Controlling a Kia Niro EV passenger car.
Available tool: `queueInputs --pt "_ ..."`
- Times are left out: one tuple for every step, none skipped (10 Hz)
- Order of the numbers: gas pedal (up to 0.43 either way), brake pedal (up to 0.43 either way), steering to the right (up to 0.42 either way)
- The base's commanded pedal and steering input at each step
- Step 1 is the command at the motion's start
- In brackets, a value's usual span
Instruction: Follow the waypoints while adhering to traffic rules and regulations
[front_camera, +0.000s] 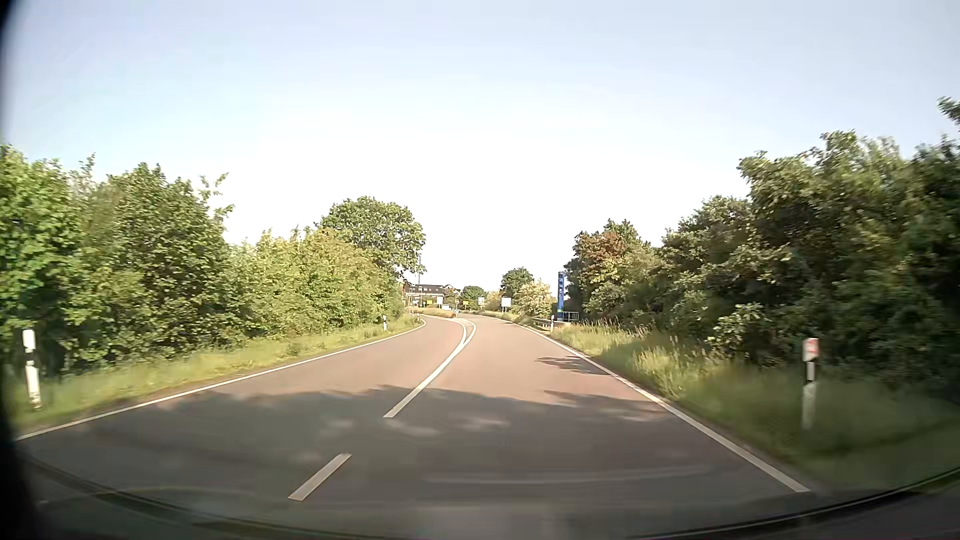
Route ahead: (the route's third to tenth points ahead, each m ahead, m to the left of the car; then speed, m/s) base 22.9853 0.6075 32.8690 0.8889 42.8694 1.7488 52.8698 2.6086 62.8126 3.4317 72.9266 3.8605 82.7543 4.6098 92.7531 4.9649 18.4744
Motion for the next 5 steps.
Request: queueInputs --pt "0.177 0.030 -0.003" --pt "0.177 0.030 -0.004" --pt "0.177 0.030 -0.004" --pt "0.177 0.030 -0.004" --pt "0.177 0.030 -0.004"
